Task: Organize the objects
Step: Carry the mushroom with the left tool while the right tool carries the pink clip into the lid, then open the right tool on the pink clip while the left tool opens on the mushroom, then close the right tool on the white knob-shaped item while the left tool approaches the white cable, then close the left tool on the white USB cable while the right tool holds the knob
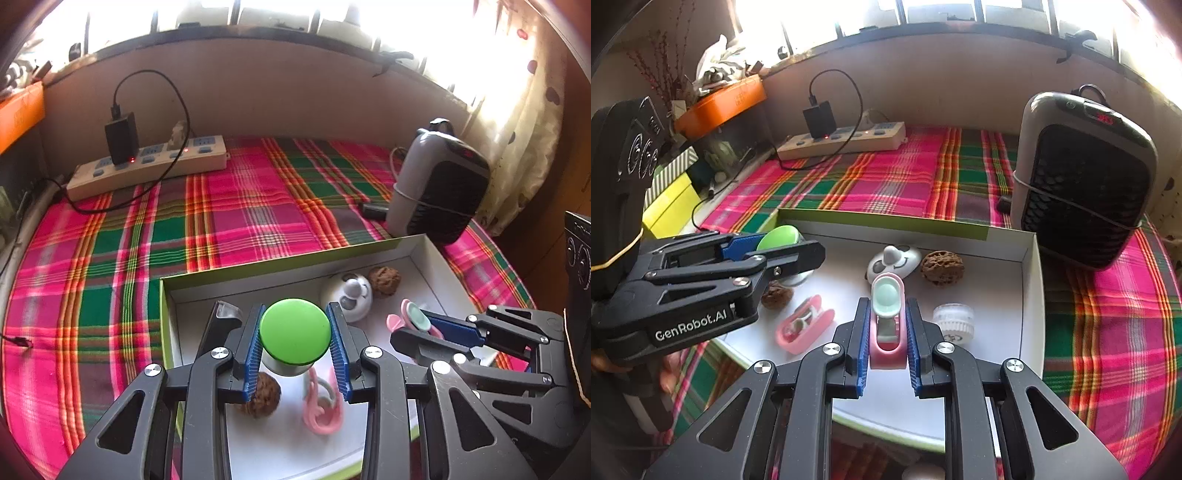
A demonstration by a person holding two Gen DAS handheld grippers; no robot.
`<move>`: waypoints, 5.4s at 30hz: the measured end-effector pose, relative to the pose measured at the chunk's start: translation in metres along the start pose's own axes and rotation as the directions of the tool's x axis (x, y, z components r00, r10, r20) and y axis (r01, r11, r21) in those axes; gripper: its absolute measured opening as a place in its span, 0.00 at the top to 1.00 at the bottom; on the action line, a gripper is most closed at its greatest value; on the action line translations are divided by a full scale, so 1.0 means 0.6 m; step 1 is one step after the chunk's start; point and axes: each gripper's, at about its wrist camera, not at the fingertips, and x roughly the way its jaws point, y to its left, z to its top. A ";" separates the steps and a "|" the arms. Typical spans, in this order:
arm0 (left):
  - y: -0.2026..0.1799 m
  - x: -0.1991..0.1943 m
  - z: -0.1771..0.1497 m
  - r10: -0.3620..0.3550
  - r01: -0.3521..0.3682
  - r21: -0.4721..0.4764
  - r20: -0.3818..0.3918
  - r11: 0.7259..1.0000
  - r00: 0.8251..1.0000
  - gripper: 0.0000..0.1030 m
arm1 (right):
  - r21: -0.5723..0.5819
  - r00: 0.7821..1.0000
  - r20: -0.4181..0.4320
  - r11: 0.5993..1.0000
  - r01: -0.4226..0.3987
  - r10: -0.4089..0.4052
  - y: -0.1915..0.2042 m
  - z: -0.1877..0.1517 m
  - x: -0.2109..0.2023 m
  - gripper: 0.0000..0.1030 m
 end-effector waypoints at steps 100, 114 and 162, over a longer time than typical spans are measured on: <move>-0.076 -0.113 -0.115 -0.080 0.080 -0.008 0.060 0.997 0.995 0.66 | 0.059 0.989 0.045 0.989 0.136 -0.138 -0.011 -0.128 -0.121 0.70; -0.097 -0.079 -0.152 -0.136 0.137 0.029 -0.034 0.990 0.990 0.66 | 0.037 0.987 -0.013 0.987 0.159 -0.159 -0.003 -0.140 -0.080 0.61; -0.220 -0.029 -0.162 -0.154 0.175 0.199 -0.116 0.964 0.981 0.66 | 0.133 0.985 0.024 0.978 0.163 -0.168 -0.089 -0.183 -0.143 0.76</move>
